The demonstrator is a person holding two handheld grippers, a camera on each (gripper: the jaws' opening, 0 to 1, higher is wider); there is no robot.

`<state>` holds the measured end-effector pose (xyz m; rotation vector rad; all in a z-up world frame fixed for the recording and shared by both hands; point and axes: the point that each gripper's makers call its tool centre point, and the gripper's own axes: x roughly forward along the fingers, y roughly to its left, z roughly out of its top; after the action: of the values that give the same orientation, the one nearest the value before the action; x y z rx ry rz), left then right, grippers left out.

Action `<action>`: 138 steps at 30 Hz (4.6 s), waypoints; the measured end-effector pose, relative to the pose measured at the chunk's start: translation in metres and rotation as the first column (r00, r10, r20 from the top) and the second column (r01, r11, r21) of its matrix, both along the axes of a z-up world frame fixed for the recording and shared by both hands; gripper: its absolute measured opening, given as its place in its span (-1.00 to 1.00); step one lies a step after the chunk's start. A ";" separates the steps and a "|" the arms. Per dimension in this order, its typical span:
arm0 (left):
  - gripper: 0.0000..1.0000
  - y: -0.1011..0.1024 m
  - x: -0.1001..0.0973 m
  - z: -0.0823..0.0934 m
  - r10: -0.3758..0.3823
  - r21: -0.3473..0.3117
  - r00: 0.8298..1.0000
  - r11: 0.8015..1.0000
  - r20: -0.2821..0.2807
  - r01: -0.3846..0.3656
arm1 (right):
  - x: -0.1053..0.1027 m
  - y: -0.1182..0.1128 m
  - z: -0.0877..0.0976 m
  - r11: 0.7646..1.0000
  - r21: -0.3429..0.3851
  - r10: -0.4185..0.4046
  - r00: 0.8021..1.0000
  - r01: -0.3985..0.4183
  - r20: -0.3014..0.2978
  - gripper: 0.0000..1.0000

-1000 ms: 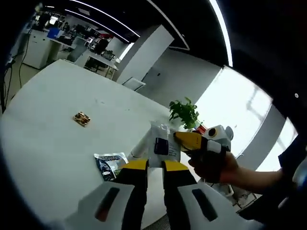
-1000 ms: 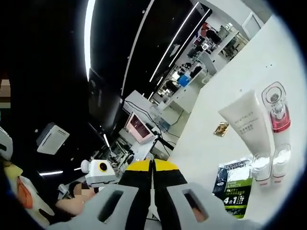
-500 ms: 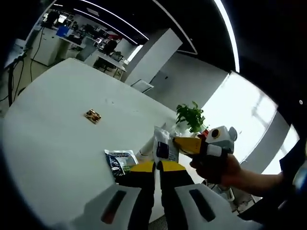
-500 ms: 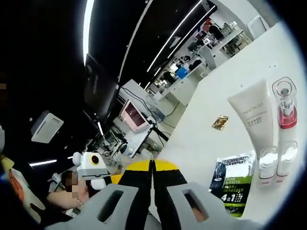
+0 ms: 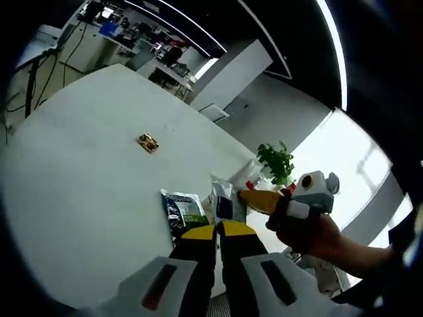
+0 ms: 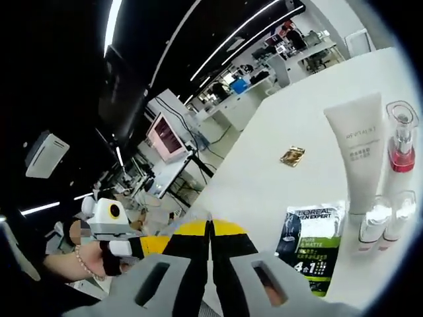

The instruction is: Arrange the skincare products in the storage area until every visible bottle or jar stands upright without overlapping.

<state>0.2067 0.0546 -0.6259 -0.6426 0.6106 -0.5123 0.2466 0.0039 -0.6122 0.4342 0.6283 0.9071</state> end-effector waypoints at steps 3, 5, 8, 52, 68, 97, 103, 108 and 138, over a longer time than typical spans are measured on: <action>-1.00 0.002 -0.001 -0.012 -0.005 0.027 1.000 1.000 -0.017 0.006 | 0.001 0.002 -0.013 0.998 -0.067 0.018 1.000 -0.017 0.009 -0.98; -1.00 0.003 -0.001 -0.019 -0.010 0.039 0.999 0.999 -0.030 0.011 | 0.003 0.004 -0.020 0.997 -0.078 0.020 1.000 -0.020 0.006 -0.98; -1.00 0.006 -0.002 -0.028 0.000 0.027 0.998 1.000 -0.061 0.002 | 0.004 0.007 -0.027 0.996 -0.086 0.014 1.000 -0.014 -0.004 -0.98; -1.00 0.021 0.002 -0.132 -0.031 0.234 0.960 0.967 -0.278 0.099 | 0.015 0.025 -0.146 0.887 -0.449 0.116 0.993 -0.107 -0.008 -0.98; -1.00 0.025 0.004 -0.141 -0.073 0.340 0.957 0.925 -0.280 0.171 | 0.015 0.029 -0.156 0.848 -0.512 0.170 0.985 -0.134 0.023 -0.98; -0.55 0.006 0.032 -0.139 -0.459 0.735 0.887 0.584 -0.051 0.344 | 0.015 0.029 -0.155 0.796 -0.575 0.280 0.957 -0.188 0.075 -0.97; -0.55 0.003 0.032 -0.135 -0.457 0.745 0.888 0.573 -0.055 0.341 | 0.015 0.029 -0.152 0.792 -0.579 0.304 0.947 -0.193 0.100 -0.93; -0.56 0.004 0.032 -0.136 -0.461 0.744 0.886 0.572 -0.057 0.345 | 0.017 0.022 -0.148 0.778 -0.607 0.319 0.934 -0.162 0.160 -0.87; -0.42 0.006 0.038 -0.128 -0.440 0.733 0.897 0.598 -0.038 0.324 | 0.004 -0.006 -0.115 0.833 -0.548 0.243 0.941 -0.077 0.237 -0.39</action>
<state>0.2445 0.0602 -0.7538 0.3148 0.7506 -0.6553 0.2503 -0.0023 -0.7276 -0.2632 0.6130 0.8914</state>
